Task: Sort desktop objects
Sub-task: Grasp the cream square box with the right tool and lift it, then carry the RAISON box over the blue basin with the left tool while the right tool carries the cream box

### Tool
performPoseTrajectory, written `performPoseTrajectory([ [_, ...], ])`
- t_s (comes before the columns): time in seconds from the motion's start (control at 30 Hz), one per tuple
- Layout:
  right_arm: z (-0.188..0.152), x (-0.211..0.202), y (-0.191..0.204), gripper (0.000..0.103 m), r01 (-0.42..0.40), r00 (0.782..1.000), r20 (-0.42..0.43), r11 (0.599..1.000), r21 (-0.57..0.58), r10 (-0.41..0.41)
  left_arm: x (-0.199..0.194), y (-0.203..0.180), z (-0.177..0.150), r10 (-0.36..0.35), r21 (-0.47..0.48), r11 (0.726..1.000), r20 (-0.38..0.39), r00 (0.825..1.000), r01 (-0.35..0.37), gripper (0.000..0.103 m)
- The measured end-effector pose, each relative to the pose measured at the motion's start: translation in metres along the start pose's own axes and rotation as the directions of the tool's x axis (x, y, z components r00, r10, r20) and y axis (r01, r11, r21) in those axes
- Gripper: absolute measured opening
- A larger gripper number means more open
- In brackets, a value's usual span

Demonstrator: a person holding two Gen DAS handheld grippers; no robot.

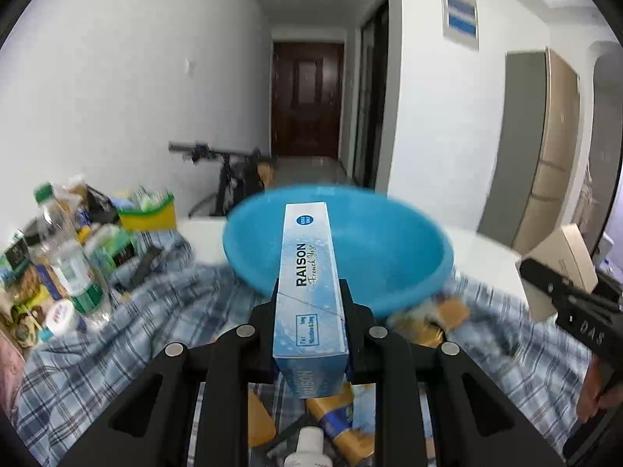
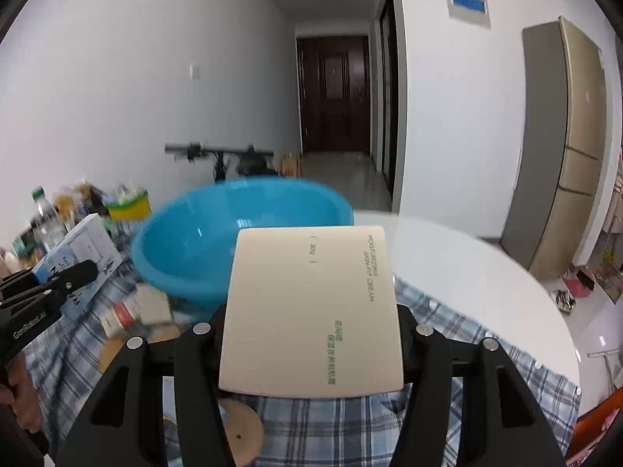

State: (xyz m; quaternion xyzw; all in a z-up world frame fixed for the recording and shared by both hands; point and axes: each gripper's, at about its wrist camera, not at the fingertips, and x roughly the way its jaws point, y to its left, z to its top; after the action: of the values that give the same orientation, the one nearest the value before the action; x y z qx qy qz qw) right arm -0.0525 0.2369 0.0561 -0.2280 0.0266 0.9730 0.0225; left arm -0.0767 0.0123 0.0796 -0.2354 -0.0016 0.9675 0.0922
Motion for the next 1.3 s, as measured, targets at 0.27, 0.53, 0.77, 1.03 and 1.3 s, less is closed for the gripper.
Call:
performPoseTrajectory([
  [0.27, 0.016, -0.047, 0.012, 0.055, -0.040, 0.994, 0.104, 0.999, -0.013, 0.041, -0.040, -0.001, 0.011, -0.028, -0.012, 1.000, 0.070, 0.997, 0.029, 0.024],
  [0.53, 0.018, -0.068, 0.023, 0.056, -0.062, 0.988, 0.140, 0.997, -0.034, 0.067, -0.055, 0.000, 0.011, -0.033, -0.024, 0.999, 0.092, 0.995, 0.035, 0.024],
  [0.77, 0.020, -0.074, 0.023, 0.056, -0.090, 0.986, 0.139, 0.996, -0.017, 0.091, -0.062, 0.000, 0.013, -0.031, -0.021, 0.999, 0.102, 0.994, 0.034, 0.024],
  [1.03, 0.020, -0.075, 0.025, 0.056, -0.084, 0.986, 0.140, 0.996, -0.023, 0.086, -0.059, 0.004, 0.013, -0.030, -0.028, 0.999, 0.094, 0.995, 0.033, 0.024],
  [1.3, 0.028, -0.057, 0.019, 0.056, -0.084, 0.988, 0.130, 0.996, -0.023, 0.086, -0.031, 0.002, 0.026, -0.052, -0.010, 0.999, 0.077, 0.996, 0.053, 0.024],
])
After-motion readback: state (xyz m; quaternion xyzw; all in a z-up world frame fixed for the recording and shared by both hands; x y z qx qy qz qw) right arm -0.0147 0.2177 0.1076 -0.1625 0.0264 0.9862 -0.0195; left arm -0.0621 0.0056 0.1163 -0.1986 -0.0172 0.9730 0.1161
